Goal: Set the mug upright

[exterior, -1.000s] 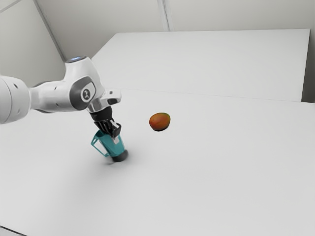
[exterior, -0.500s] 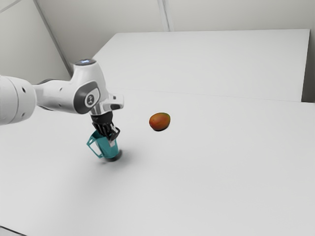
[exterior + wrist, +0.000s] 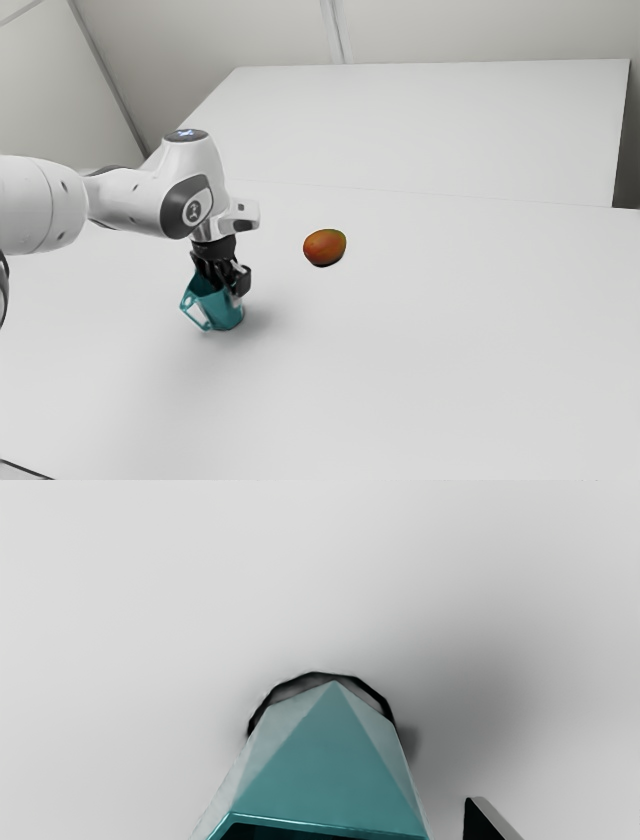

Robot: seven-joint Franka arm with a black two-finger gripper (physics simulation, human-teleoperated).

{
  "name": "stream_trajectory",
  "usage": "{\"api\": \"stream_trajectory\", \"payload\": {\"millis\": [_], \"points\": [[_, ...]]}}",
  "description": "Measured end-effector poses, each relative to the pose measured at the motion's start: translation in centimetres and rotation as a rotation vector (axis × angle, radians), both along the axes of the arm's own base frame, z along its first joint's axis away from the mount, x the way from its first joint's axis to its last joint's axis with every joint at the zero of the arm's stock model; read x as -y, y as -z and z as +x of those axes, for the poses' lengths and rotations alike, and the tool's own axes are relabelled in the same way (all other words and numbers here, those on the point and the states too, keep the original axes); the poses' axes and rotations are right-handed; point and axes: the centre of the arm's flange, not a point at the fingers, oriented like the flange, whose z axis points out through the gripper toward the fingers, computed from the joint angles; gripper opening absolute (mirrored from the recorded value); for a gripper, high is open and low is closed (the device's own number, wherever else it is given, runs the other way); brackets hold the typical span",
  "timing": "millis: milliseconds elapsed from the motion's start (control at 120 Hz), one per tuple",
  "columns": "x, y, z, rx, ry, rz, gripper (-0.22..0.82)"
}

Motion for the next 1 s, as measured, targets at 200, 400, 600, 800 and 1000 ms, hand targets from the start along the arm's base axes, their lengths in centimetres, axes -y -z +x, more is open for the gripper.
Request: {"api": "stream_trajectory", "payload": {"millis": [200,400,600,800,1000], "points": [[0.8,-1.2,0.8,0.026,0.021,0.006,0.43],[0.9,-3.6,1.1,0.068,0.022,-0.005,0.54],[0.3,-7.1,1.4,0.131,0.003,-0.027,0.58],[-0.4,-15.4,4.0,0.231,-0.015,-0.020,0.59],[-0.4,-22.6,3.1,0.259,-0.013,0.016,0.60]]}}
